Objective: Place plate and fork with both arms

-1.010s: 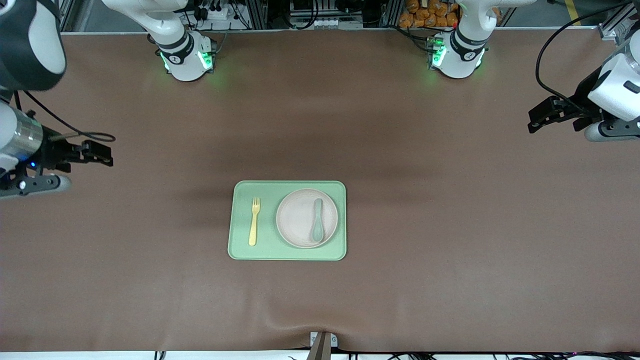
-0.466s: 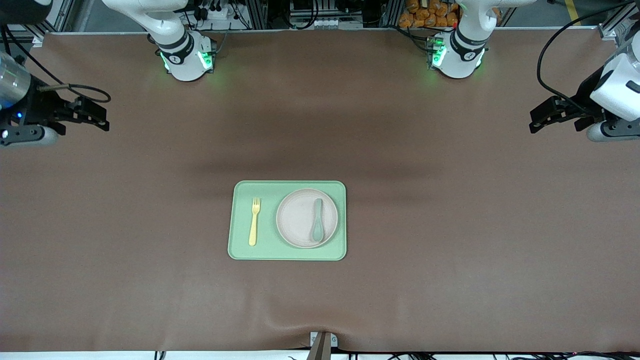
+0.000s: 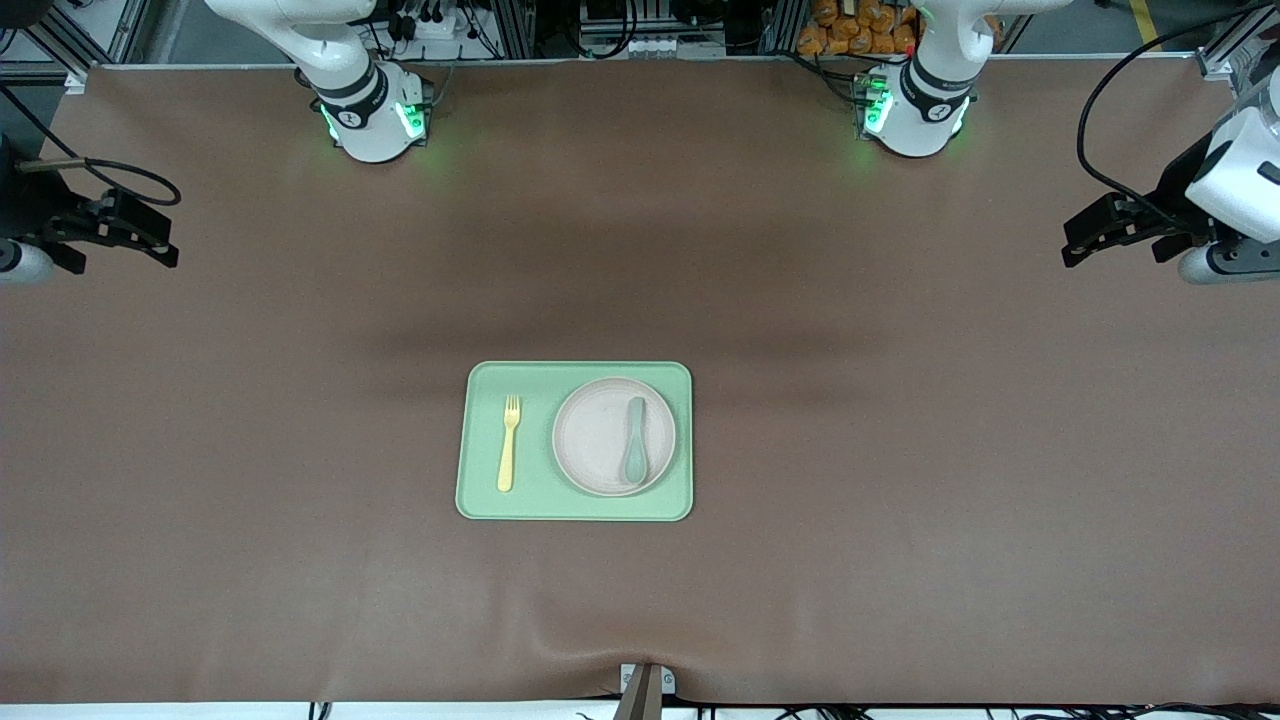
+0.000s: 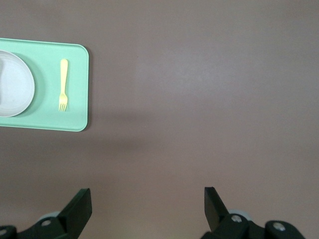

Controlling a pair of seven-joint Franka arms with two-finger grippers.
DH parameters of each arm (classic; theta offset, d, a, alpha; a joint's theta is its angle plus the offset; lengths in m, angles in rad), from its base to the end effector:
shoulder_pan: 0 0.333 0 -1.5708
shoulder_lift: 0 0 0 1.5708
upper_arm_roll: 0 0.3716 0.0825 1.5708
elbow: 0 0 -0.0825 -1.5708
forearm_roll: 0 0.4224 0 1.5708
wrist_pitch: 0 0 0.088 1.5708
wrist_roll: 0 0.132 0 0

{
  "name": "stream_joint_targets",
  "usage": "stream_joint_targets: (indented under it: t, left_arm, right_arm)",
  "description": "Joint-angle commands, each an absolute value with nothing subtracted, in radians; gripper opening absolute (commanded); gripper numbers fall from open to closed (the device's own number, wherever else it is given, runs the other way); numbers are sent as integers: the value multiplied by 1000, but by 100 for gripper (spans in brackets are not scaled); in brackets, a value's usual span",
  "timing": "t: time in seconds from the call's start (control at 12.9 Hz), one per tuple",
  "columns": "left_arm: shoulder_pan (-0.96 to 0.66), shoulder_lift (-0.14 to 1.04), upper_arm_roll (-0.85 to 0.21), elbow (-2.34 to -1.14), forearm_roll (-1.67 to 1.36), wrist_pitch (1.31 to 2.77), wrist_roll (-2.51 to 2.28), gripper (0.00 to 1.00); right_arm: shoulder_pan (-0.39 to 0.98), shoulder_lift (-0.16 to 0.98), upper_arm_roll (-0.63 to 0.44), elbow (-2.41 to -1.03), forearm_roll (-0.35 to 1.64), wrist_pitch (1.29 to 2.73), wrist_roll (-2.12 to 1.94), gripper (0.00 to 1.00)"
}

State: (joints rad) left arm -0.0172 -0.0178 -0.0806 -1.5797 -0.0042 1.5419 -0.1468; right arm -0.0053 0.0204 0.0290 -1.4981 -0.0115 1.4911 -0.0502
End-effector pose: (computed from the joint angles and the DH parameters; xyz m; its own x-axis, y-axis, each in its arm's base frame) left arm 0.5800 -0.0579 0.6585 0.9986 0.0489 -0.0202 0.0489 -0.9988 -0.0002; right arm 0.5918 0.0122 0.6730 0.9969 0.0729 -0.0279 0.0732 -0.9973 0.0095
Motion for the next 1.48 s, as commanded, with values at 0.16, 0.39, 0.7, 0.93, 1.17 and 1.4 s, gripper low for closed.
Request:
stream_joint_targets:
  t: [0.16,0.39,0.7,0.93,1.17,1.4]
  left_arm:
    - [-8,-35,-84,-1588,-9,1536,-126,100]
    - [-8,-35,-86,-1586,-9,1536,-126,100]
    - [-8,-34,-87,-1586,-9,1536,-126,100]
    - [-9,-35,-92,-1592,-8,1532,-126,100]
    - [-9,-46,-92,-1588,-8,1513,-118,100]
    - [-14,-51,-95,-1585,-6,1479,-101,100]
  right_arm:
    - [-17,40,46,-1454,-31,1473,-64,100]
    - [-15,38,49,-1416,-31,1457,-63,100]
    - [-15,28,51,-1416,-20,1411,-55,100]
    - [-17,25,51,-1420,-20,1401,-55,100]
    - [-15,25,51,-1420,-20,1401,-57,100]
    - [-18,26,49,-1420,-18,1394,-54,100]
